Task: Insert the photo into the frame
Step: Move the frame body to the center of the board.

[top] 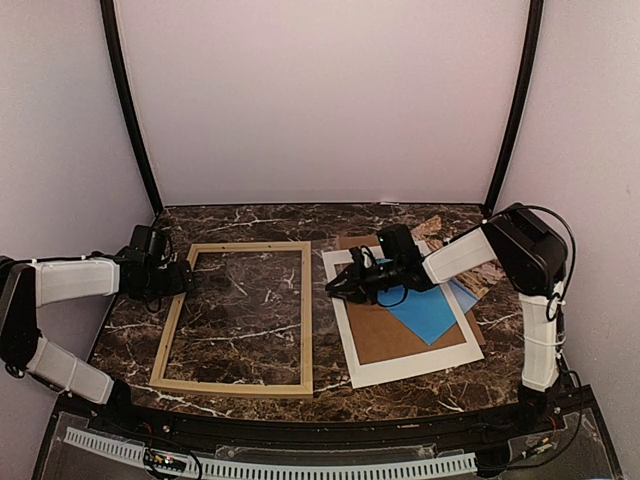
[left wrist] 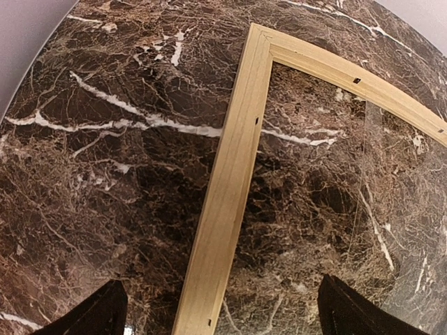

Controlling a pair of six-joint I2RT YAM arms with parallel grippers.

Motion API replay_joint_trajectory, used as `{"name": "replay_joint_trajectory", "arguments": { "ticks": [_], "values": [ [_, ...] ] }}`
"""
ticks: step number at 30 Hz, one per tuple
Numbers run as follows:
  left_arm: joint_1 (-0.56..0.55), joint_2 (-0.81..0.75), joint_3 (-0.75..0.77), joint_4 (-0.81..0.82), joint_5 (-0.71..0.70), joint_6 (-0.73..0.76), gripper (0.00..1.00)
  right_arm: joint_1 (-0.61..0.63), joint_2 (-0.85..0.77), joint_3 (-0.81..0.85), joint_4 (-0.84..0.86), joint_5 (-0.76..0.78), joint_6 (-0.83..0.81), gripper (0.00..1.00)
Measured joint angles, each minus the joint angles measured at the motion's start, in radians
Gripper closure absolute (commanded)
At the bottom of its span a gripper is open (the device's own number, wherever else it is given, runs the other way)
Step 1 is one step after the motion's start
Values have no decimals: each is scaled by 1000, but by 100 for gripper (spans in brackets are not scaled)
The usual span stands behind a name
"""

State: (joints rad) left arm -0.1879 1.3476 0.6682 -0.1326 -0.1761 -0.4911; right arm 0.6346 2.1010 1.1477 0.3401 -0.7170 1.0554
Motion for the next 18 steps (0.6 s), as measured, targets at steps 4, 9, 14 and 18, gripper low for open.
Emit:
{"name": "replay_joint_trajectory", "arguments": {
  "ticks": [4, 9, 14, 18],
  "values": [
    [0, 0, -1, 5, 0, 0, 2, 0, -34, -39, 16, -9, 1, 79],
    [0, 10, -3, 6, 0, 0, 2, 1, -50, -63, 32, -15, 1, 79],
    [8, 30, -16, 23, 18, 0, 2, 7, -50, -77, 43, -17, 2, 83],
    [28, 35, -25, 37, 49, -3, 2, 13, -50, -81, 59, -21, 6, 94]
  ]
}}
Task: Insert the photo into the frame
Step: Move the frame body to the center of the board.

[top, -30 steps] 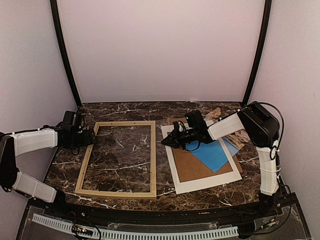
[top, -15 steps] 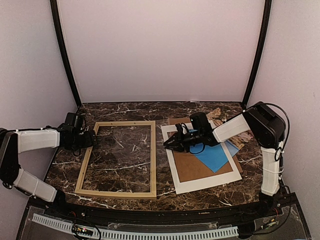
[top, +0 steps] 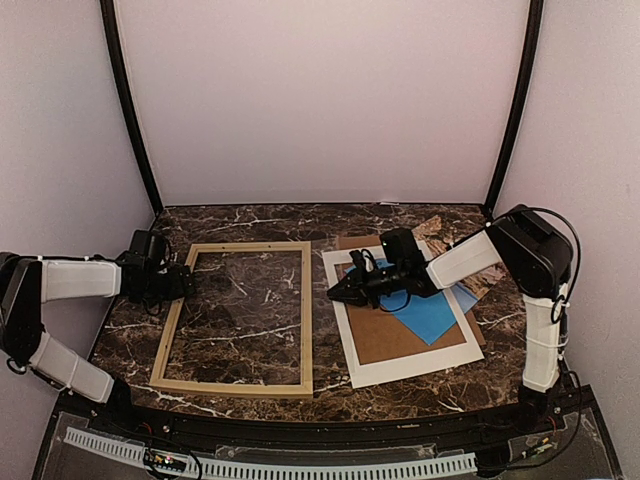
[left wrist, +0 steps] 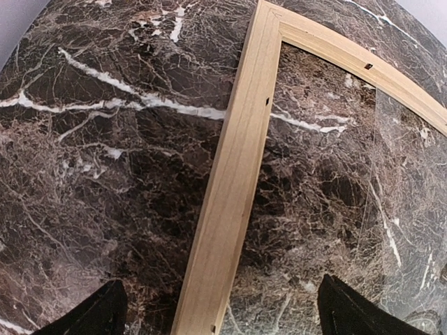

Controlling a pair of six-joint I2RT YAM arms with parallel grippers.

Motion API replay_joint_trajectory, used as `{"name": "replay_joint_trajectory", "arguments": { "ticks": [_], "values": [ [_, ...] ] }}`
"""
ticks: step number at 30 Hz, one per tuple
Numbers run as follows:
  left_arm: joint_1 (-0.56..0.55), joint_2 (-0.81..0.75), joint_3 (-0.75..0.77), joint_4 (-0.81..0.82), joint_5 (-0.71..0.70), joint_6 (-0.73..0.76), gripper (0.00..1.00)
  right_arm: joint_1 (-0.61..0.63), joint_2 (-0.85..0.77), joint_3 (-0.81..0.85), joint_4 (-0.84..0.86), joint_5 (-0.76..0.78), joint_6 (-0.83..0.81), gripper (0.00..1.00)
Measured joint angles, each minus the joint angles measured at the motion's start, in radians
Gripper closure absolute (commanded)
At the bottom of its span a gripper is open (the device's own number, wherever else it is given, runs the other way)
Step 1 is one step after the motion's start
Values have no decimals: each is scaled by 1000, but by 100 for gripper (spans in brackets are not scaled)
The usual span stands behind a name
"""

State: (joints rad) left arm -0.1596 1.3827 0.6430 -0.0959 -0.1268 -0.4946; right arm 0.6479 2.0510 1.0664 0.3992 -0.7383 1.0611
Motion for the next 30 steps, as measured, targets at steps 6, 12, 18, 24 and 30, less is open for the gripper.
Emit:
{"name": "replay_joint_trajectory", "arguments": {
  "ticks": [6, 12, 18, 24, 30],
  "values": [
    [34, 6, -19, 29, 68, -12, 2, 0, 0, 0, 17, -11, 6, 100],
    [46, 20, -37, 54, 143, -23, 2, -11, -8, 7, -9, -16, -15, 100],
    [46, 26, -53, 76, 209, -42, 5, -45, -95, 34, -85, -47, -59, 100],
    [53, 29, -89, 147, 278, -79, 8, -88, -166, 83, -135, -59, -101, 100],
    [27, 29, -111, 212, 348, -128, 10, -138, -199, 123, -236, -63, -151, 100]
  ]
}}
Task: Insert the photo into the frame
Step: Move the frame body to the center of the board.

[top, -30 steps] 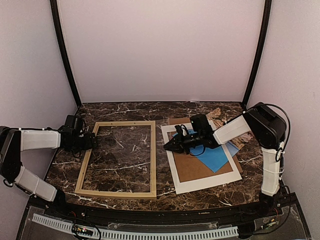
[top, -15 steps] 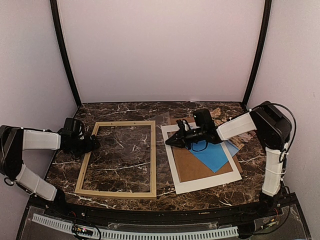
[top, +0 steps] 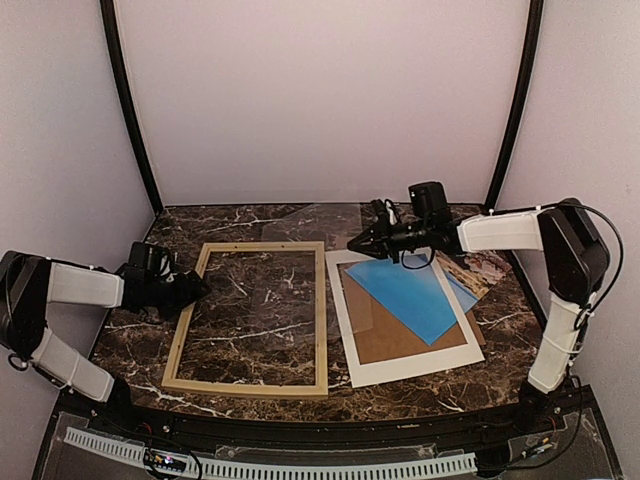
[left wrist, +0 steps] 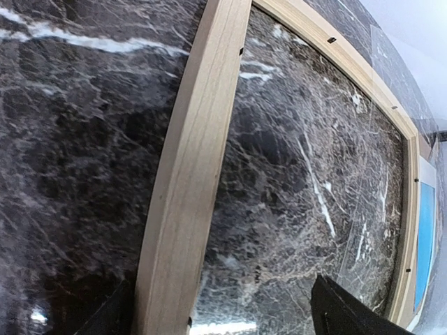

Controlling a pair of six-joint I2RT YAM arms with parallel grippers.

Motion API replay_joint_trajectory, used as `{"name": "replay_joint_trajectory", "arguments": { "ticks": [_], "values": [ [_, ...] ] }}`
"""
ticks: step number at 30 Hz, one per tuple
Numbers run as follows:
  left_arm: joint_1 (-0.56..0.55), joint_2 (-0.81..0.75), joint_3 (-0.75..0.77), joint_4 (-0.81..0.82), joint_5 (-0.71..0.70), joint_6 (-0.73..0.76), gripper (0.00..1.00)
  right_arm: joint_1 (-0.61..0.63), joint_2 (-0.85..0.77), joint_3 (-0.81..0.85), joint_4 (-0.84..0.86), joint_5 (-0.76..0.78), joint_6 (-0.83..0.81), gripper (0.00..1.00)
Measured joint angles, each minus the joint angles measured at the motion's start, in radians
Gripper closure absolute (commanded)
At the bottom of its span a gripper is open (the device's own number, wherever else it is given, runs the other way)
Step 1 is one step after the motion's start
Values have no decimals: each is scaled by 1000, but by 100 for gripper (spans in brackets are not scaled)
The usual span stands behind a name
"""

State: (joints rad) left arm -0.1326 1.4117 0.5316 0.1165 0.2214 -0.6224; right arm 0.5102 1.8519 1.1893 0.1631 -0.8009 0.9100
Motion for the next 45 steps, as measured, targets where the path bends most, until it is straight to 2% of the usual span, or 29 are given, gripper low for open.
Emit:
{"name": "replay_joint_trajectory", "arguments": {
  "ticks": [10, 17, 24, 30, 36, 45],
  "values": [
    [-157, 29, 1, 62, 46, -78, 9, -21, -21, 80, -121, 1, -64, 100],
    [-163, -7, 13, 9, 21, -61, 4, -2, -54, 84, -127, 13, -46, 100],
    [-113, -200, 76, -118, -126, 1, 2, 117, -52, 166, -117, 21, 10, 100],
    [-26, -330, 79, -181, -256, 18, 1, 222, -4, 287, -33, 20, 85, 100],
    [-10, -408, 83, -240, -369, 21, 1, 265, 48, 305, 64, 14, 156, 100],
    [-10, -420, 83, -250, -418, 40, 1, 258, 178, 98, 262, 30, 270, 100]
  ]
}}
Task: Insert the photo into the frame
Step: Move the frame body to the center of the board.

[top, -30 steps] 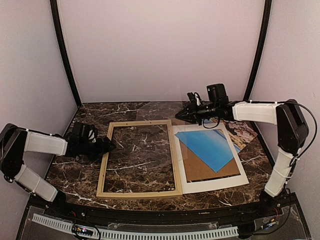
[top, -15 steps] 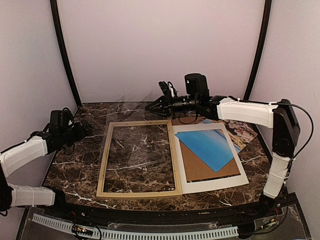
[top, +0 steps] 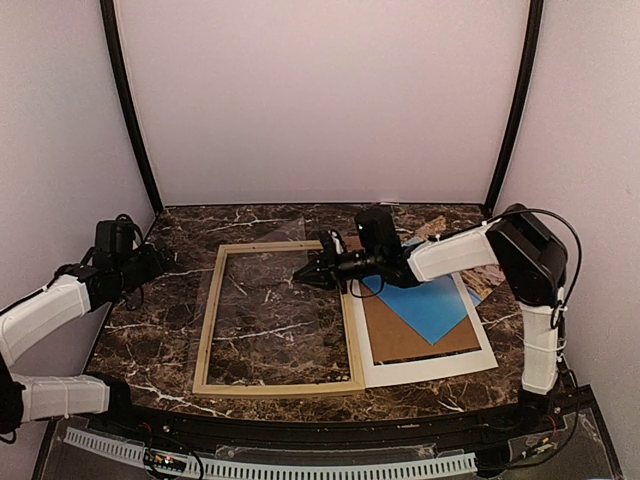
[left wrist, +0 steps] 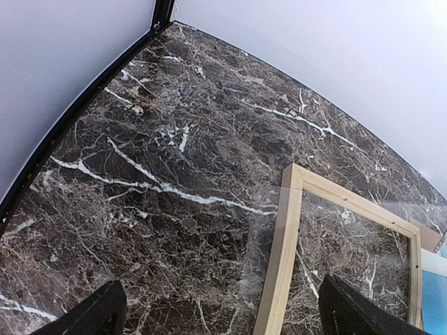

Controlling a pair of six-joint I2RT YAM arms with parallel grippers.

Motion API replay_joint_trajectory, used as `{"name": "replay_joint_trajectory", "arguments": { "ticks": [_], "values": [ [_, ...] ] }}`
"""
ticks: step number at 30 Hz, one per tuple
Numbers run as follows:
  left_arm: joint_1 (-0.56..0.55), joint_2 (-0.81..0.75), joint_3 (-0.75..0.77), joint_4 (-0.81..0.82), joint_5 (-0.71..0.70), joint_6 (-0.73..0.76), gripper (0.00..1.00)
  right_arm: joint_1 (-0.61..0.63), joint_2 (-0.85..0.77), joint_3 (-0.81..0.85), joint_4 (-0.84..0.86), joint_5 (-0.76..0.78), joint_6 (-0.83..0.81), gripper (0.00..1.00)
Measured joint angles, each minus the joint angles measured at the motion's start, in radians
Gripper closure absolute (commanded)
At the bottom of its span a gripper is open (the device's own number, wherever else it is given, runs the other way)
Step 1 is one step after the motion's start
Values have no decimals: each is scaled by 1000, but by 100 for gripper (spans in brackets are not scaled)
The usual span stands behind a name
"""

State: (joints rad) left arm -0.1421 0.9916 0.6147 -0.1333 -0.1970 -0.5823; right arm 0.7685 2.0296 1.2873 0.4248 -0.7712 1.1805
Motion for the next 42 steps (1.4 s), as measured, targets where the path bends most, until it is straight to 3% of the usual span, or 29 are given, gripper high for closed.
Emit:
{"name": "replay_joint_trajectory", "arguments": {
  "ticks": [6, 13, 42],
  "values": [
    [0, 77, 0, 3, 63, 7, 1, -17, 43, -131, 16, 32, 8, 100],
    [-1, 118, -14, 35, 137, 12, 1, -35, 21, -163, -10, 89, -55, 100],
    [-75, 203, -15, 92, 182, 30, 1, -50, 3, -165, -123, 137, -170, 100]
  ]
}}
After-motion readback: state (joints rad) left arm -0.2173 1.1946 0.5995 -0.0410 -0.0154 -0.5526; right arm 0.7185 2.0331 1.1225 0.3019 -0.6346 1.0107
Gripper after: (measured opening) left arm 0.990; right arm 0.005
